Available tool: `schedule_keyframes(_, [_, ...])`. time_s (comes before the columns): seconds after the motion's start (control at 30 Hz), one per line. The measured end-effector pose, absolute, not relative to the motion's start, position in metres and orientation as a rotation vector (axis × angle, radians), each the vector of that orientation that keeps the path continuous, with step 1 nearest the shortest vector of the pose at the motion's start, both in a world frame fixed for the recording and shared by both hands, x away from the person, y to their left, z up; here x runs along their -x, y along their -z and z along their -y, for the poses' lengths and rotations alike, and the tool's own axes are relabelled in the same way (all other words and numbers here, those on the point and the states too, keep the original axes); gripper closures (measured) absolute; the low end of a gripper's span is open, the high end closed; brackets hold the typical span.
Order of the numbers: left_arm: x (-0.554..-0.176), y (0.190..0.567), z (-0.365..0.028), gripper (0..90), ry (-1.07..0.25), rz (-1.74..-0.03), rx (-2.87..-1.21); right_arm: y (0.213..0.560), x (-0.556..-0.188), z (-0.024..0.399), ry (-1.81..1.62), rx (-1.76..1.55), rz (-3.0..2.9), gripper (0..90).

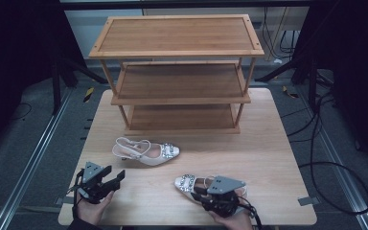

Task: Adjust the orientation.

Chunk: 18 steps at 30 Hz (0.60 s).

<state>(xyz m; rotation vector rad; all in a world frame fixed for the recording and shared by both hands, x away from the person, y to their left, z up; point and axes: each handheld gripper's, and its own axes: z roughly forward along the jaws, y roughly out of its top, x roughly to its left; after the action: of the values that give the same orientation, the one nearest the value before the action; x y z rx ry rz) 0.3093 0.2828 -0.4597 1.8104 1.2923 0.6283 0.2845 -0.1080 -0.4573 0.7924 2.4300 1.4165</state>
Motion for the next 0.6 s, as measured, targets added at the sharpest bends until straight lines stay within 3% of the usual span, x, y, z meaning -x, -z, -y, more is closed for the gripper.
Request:
schedule_keyframes(0.03, [-0.309,0.460,-0.283,40.8,-0.630,-1.292,-1.810,0.445,-0.291,0.120,-1.460,-0.788,-2.356,64.2])
schedule_keyframes(0.07, [-0.310,0.460,-0.283,40.8,-0.630,-1.293,-1.811,0.445,-0.291,0.120,-1.460,-0.788,-2.356,64.2])
schedule_keyframes(0.23, [-0.312,0.462,-0.287,39.9,-0.632,-1.300,-1.821,0.426,-0.303,0.150,-1.451,-0.850,-2.248,43.8])
schedule_keyframes(0.27, [-0.313,0.463,-0.288,39.4,-0.630,-1.301,-1.822,0.423,-0.306,0.159,-1.437,-0.862,-2.223,36.0])
schedule_keyframes(0.37, [-0.314,0.463,-0.291,38.9,-0.632,-1.310,-1.819,0.421,-0.310,0.168,-1.416,-0.880,-2.219,30.8])
schedule_keyframes(0.5, [-0.315,0.464,-0.295,38.0,-0.635,-1.321,-1.814,0.427,-0.316,0.187,-1.365,-0.905,-2.253,17.0])
schedule_keyframes(0.6, [-0.316,0.465,-0.296,37.8,-0.635,-1.325,-1.812,0.433,-0.315,0.192,-1.357,-0.904,-2.273,14.3])
